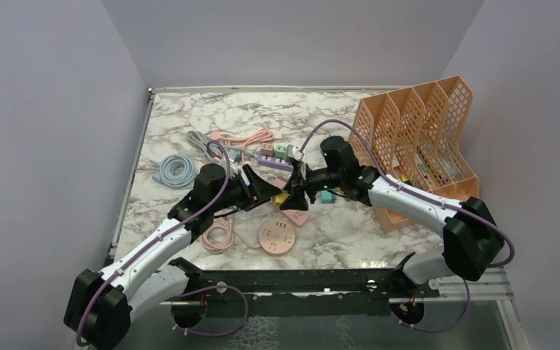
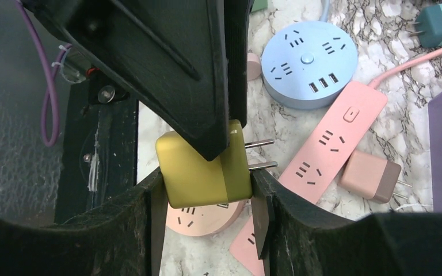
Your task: Insert the plug
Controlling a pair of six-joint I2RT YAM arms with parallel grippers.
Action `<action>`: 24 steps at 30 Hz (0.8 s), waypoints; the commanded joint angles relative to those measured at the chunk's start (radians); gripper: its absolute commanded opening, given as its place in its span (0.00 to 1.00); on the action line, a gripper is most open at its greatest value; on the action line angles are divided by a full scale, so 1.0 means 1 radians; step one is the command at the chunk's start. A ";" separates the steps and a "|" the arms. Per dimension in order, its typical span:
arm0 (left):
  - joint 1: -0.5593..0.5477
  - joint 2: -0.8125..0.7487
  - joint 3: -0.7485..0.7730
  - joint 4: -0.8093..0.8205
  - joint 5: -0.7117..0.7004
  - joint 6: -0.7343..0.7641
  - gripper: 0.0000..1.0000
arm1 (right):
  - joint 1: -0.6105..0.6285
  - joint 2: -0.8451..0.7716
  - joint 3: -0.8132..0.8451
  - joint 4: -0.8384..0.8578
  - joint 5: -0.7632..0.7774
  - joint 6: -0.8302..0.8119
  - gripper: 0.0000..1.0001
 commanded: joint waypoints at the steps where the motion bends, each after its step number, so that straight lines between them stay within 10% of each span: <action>1: 0.003 0.003 -0.089 0.101 0.105 -0.074 0.57 | -0.001 -0.008 0.031 -0.015 -0.060 -0.043 0.40; 11: 0.004 0.087 -0.095 0.250 0.262 -0.156 0.24 | 0.001 0.018 0.055 -0.032 -0.039 -0.016 0.40; 24: 0.008 -0.098 -0.102 0.314 -0.007 -0.074 0.18 | 0.000 -0.129 0.009 0.010 0.258 0.267 0.71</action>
